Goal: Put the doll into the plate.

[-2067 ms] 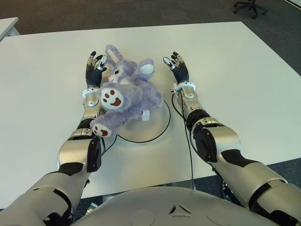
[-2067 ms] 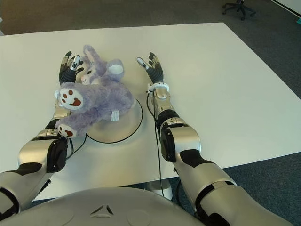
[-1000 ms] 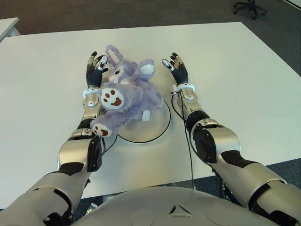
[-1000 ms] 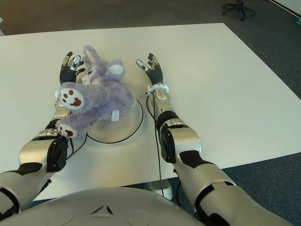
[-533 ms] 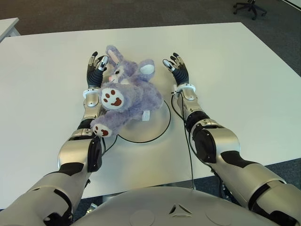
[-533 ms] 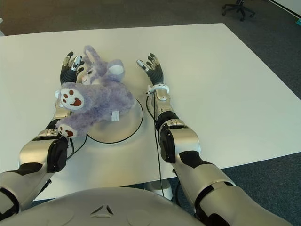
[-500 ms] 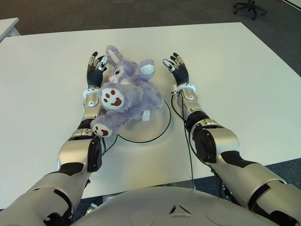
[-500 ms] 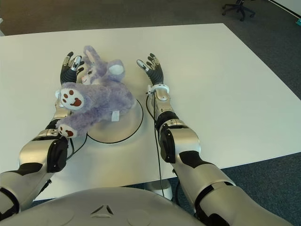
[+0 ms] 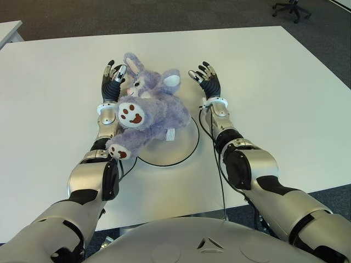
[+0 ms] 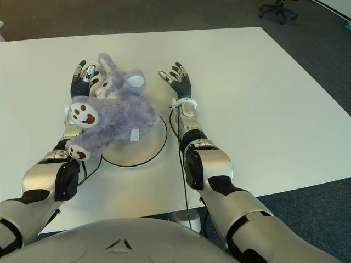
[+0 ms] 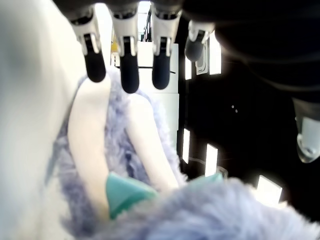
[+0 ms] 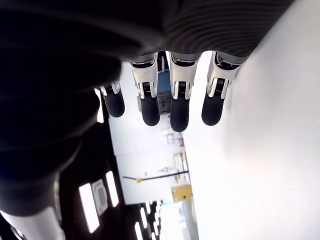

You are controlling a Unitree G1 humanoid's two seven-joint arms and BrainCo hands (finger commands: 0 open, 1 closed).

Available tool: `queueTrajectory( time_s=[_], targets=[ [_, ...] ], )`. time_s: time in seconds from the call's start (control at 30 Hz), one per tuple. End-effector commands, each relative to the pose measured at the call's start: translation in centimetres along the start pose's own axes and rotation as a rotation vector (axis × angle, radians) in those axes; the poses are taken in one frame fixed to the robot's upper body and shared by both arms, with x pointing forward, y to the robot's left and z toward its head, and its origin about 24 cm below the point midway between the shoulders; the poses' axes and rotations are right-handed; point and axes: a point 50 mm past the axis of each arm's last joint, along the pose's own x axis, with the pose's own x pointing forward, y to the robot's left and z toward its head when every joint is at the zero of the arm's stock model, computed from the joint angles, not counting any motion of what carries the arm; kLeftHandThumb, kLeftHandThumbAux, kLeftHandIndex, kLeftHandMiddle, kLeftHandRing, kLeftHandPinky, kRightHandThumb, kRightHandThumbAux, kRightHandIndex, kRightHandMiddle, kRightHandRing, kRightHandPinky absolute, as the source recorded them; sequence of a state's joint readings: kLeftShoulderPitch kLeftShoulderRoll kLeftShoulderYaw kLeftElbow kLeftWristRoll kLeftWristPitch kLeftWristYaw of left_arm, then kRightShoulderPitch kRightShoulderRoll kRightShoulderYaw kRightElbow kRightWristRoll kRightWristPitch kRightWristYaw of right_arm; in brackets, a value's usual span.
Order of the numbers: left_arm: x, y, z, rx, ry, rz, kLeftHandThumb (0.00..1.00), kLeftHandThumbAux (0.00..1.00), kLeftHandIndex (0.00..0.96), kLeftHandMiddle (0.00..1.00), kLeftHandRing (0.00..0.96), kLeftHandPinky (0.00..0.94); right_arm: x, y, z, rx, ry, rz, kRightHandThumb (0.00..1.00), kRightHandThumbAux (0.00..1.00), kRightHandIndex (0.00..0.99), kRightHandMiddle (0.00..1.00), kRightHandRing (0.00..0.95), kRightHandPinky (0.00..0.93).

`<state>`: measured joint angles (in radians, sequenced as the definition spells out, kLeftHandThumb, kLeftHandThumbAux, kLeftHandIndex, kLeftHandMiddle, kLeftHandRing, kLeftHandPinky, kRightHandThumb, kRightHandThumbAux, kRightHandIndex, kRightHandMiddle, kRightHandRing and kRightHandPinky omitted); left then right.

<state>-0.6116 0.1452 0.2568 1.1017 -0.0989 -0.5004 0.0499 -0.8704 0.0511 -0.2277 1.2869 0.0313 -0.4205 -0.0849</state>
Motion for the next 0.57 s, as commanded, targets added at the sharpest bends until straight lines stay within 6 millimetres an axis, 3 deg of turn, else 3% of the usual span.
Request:
queueTrajectory(
  time_s=[0.03, 0.57],
  targets=[
    [-3.07, 0.25, -4.69, -0.008, 0.185, 0.030, 0.000, 0.439, 0.049, 0.199, 0.203, 0.157, -1.37, -0.74, -3.49, -0.002, 0.167, -0.054, 0.098, 0.755, 0.097, 0.146, 0.147, 0.147],
    [-3.06, 0.25, -4.65, -0.006, 0.183, 0.028, 0.000, 0.459, 0.046, 0.196, 0.193, 0.157, -1.30, -0.68, -3.43, -0.025, 0.174, -0.063, 0.079, 0.755, 0.102, 0.136, 0.137, 0.154]
  ],
)
